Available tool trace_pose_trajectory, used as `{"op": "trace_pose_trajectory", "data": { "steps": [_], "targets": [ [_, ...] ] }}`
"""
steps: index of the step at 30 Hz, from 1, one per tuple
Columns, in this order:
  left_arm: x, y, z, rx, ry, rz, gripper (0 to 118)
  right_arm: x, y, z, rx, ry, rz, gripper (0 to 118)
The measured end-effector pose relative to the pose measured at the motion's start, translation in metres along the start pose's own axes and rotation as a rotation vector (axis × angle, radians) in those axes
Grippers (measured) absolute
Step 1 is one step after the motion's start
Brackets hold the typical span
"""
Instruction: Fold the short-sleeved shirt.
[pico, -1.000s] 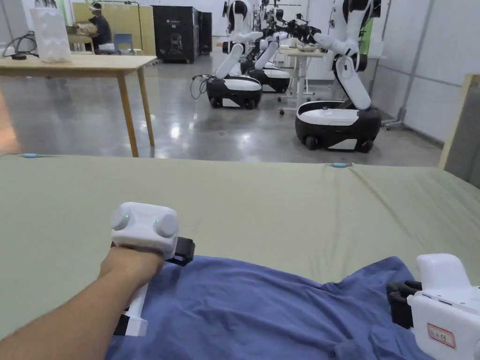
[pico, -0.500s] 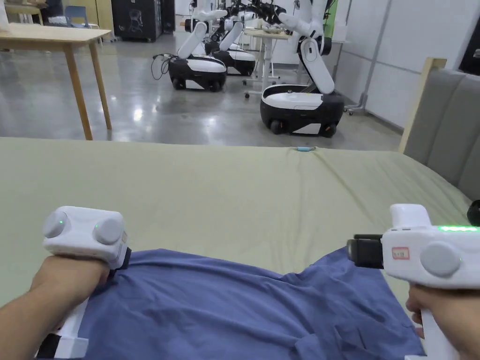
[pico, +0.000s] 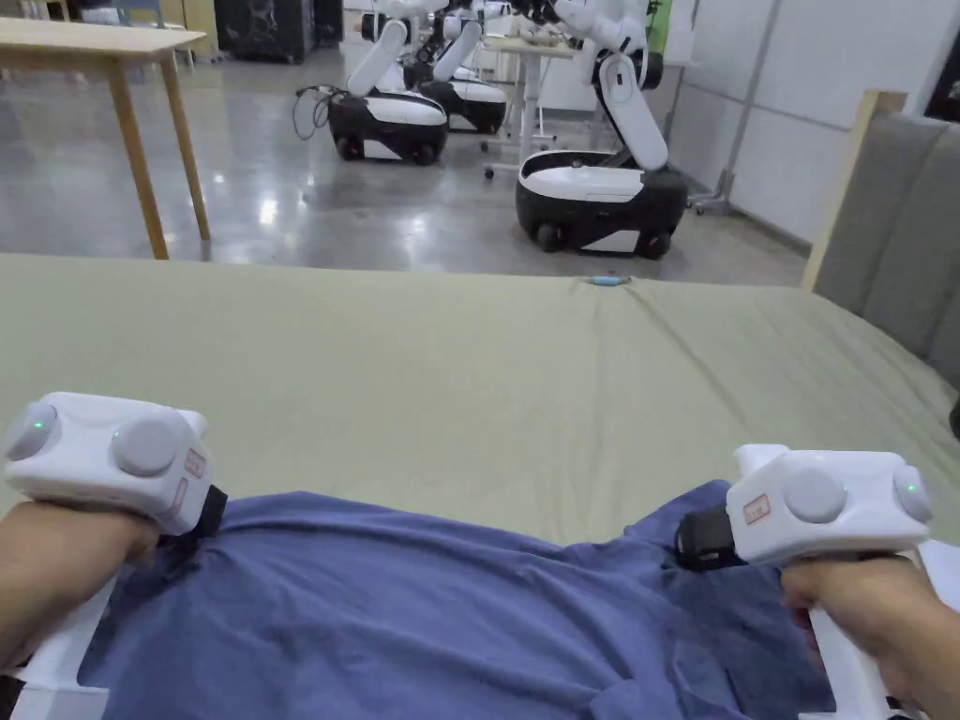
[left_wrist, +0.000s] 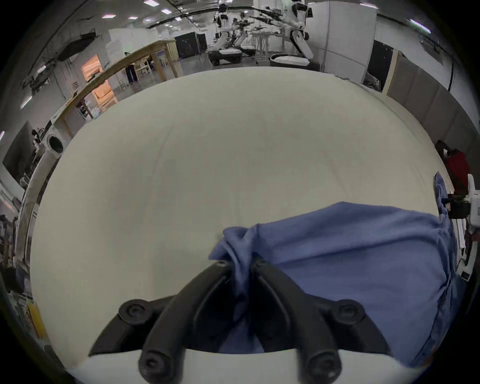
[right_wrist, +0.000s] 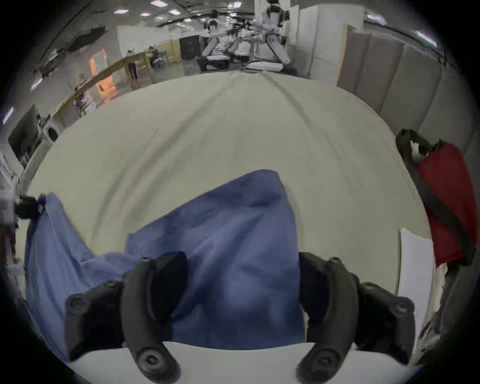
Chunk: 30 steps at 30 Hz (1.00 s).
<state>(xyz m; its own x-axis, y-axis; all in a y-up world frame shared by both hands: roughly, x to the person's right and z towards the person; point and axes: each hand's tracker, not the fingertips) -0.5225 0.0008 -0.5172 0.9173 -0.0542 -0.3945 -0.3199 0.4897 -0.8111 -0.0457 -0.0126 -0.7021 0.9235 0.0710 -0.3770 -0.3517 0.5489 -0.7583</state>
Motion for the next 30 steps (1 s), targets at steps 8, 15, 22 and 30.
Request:
{"op": "trace_pose_trajectory", "data": {
  "steps": [8, 15, 22, 30],
  "targets": [
    [-0.005, -0.013, 0.028, 0.116, 0.008, 0.023, 7, -0.017, 0.005, 0.041, 0.099, -0.018, 0.016, 4],
    [-0.026, -0.006, 0.137, 0.268, 0.01, 0.041, 7, -0.015, 0.03, 0.164, 0.343, 0.02, 0.007, 4],
    [-0.049, -0.024, 0.269, 0.461, 0.05, 0.055, 7, -0.014, 0.037, 0.297, 0.555, 0.013, 0.023, 4],
    [-0.074, -0.029, 0.39, 0.666, 0.072, 0.083, 7, -0.02, 0.035, 0.415, 0.734, -0.011, 0.022, 4]
  ]
}}
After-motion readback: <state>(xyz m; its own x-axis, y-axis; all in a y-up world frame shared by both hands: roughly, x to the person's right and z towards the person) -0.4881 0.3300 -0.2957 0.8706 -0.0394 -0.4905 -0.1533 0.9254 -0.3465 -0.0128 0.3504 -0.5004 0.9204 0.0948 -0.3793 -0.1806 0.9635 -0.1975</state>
